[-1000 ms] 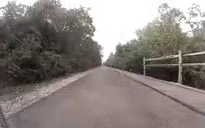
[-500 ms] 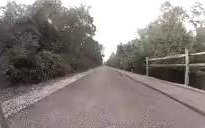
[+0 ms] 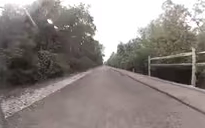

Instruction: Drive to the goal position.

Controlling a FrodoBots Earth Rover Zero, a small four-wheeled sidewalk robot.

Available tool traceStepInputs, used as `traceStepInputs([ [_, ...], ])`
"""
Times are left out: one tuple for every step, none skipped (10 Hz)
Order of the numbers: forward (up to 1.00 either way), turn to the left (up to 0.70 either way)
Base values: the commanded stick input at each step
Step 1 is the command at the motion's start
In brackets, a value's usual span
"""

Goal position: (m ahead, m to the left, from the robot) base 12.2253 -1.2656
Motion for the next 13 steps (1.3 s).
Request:
traceStepInputs([
  [0.70,0.00],
  [0.70,-0.13],
  [0.70,-0.32],
  [0.70,-0.30],
  [0.70,-0.24],
  [0.70,0.00],
  [0.70,0.00],
  [0.70,0.00],
  [0.70,0.00],
  [0.70,0.00],
  [0.70,0.00],
  [0.70,-0.07],
  [0.70,-0.23],
])
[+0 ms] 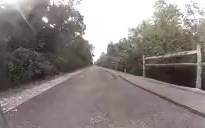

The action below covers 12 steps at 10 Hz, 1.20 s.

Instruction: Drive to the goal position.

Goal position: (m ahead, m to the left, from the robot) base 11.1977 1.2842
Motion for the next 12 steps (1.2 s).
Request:
traceStepInputs([
  [0.70,-0.20],
  [0.70,-0.12],
  [0.70,-0.04],
  [0.70,0.00],
  [0.70,0.00],
  [0.70,0.03],
  [0.70,0.13],
  [0.70,0.22],
  [0.70,0.35],
  [0.70,0.35],
  [0.70,0.35],
  [0.70,0.24],
])
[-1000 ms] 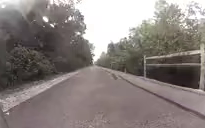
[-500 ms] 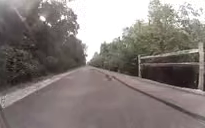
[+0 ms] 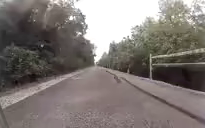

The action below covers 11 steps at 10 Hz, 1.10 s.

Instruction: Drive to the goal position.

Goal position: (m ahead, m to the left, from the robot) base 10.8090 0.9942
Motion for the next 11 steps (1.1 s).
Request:
traceStepInputs([
  [0.70,0.08],
  [0.70,0.02],
  [0.70,0.00],
  [0.70,0.00],
  [0.70,0.00],
  [0.70,0.00],
  [0.70,0.00],
  [0.70,0.00],
  [0.70,0.00],
  [0.70,0.00],
  [0.70,0.00],
])
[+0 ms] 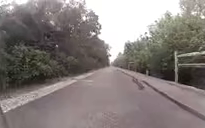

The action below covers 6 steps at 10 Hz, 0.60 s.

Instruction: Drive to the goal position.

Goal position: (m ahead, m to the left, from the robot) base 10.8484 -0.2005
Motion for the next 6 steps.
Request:
traceStepInputs([
  [0.70,0.00],
  [0.70,0.00],
  [0.70,0.00],
  [0.70,0.00],
  [0.70,0.00],
  [0.70,-0.08],
])
